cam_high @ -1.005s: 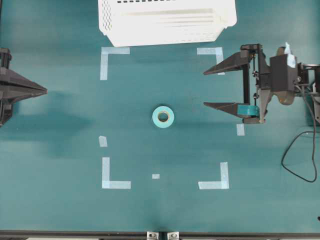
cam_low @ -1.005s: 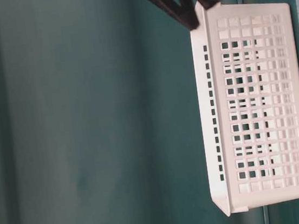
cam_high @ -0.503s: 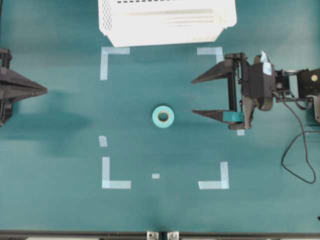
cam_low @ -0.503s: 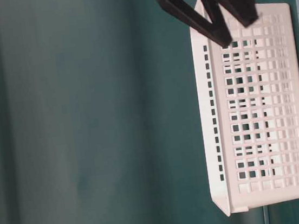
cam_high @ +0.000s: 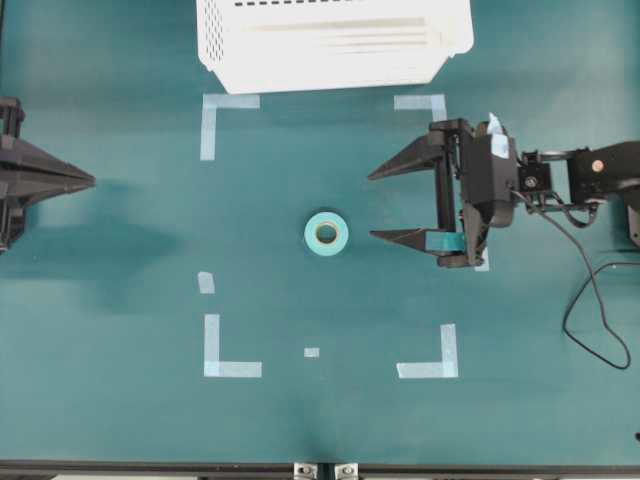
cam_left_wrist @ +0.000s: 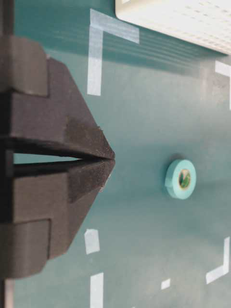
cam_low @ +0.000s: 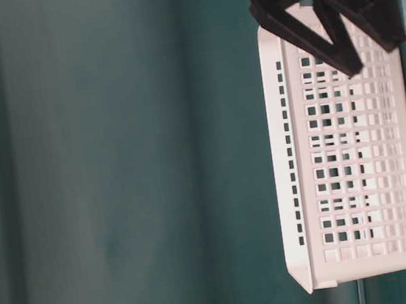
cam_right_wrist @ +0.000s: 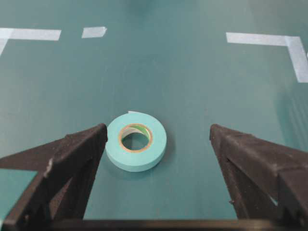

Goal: Put the tape in the middle into the white basket.
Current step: 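Move the open right gripper left toward the light-blue tape roll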

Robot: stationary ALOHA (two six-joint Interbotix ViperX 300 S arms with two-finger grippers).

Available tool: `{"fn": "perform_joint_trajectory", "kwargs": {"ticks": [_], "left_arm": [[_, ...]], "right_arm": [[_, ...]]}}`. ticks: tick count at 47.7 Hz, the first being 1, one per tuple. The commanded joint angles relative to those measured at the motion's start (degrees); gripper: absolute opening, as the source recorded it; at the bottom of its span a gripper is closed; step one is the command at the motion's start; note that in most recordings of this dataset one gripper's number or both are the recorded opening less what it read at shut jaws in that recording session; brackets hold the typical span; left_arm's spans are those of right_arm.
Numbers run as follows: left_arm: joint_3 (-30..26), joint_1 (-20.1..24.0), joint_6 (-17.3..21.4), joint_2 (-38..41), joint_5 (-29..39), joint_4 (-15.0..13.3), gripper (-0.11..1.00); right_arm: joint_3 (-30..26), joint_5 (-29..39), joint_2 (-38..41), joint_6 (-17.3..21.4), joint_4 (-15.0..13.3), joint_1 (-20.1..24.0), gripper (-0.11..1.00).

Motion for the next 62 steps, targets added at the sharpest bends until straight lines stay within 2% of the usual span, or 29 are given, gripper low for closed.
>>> {"fn": "perform_joint_trajectory", "kwargs": {"ticks": [1,20,29,62], "left_arm": [[-0.70,0.26,-0.09,0.53,-0.53,-0.09,-0.11],[-0.70,0.26,-0.09,0.53,-0.62,-0.09,-0.11],[-0.70,0.18,-0.09,0.53,-0.62,-0.09,-0.11],[-0.70,0.35,-0.09,0.53,-0.53,-0.09,-0.11]], "right_arm": [[-1.67,-0.53,0.44,0.26,0.00,0.53,0.97],[-4.66,-0.53,5.19,0.62,0.09,0.70,0.97],[-5.54,-0.53,6.94,2.72,0.00,0.70,0.97],[-9.14,-0.53,12.83,4.48,0.00,1.41,0.97]]}}
